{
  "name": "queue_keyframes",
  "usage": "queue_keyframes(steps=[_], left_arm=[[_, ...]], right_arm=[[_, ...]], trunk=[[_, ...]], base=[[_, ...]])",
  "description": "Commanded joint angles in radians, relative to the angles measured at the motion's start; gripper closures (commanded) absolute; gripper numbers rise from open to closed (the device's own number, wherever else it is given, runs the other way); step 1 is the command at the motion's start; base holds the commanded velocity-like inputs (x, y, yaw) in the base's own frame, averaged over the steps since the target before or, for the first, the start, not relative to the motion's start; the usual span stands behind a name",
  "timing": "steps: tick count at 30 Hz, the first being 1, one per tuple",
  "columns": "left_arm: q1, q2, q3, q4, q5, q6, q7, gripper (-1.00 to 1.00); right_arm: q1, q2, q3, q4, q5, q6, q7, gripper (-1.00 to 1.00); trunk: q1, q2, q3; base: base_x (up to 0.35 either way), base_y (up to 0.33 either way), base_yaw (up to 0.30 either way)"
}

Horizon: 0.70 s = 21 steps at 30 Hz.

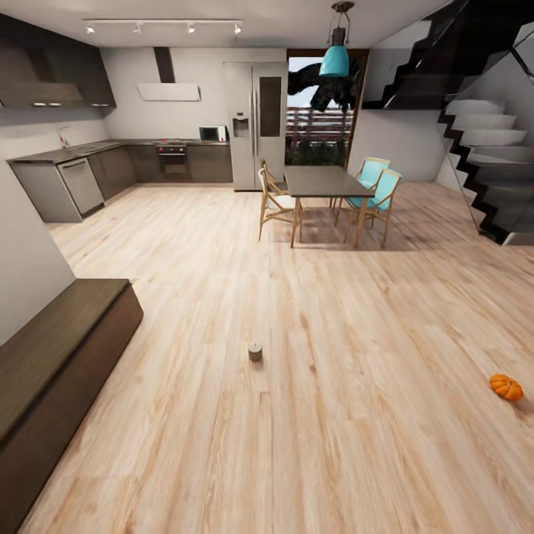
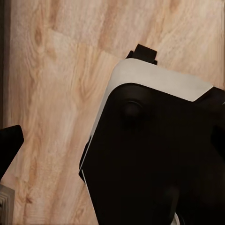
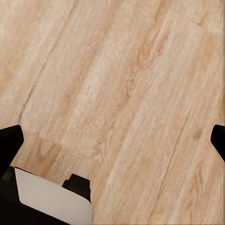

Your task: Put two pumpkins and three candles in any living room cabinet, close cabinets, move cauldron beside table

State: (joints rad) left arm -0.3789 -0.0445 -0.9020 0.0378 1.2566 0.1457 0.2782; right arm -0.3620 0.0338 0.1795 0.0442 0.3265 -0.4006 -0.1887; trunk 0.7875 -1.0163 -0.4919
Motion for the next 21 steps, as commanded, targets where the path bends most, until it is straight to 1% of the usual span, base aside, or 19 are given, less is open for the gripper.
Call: queue_keyframes(steps=[1, 5, 8, 21], left_arm=[[0.000, 0.000, 0.000, 0.000, 0.000, 0.000, 0.000, -1.00], [0.000, 0.000, 0.000, 0.000, 0.000, 0.000, 0.000, -1.00], [0.000, 0.000, 0.000, 0.002, 0.000, 0.000, 0.000, -1.00], [0.000, 0.001, 0.000, 0.002, 0.000, 0.000, 0.001, -1.00]], right_arm=[[0.000, 0.000, 0.000, 0.000, 0.000, -0.001, 0.000, -1.00], [0.000, 0.000, 0.000, 0.000, -0.001, -0.001, 0.000, -1.00], [0.000, 0.000, 0.000, 0.000, -0.001, 0.000, 0.000, -1.00], [0.000, 0.000, 0.000, 0.000, -0.001, -0.001, 0.000, -1.00]], trunk=[[0.000, 0.000, 0.000], [0.000, 0.000, 0.000], [0.000, 0.000, 0.000], [0.000, 0.000, 0.000]], base=[[0.326, 0.000, 0.000], [0.320, 0.000, 0.000], [0.309, 0.000, 0.136], [0.305, 0.000, 0.275]])
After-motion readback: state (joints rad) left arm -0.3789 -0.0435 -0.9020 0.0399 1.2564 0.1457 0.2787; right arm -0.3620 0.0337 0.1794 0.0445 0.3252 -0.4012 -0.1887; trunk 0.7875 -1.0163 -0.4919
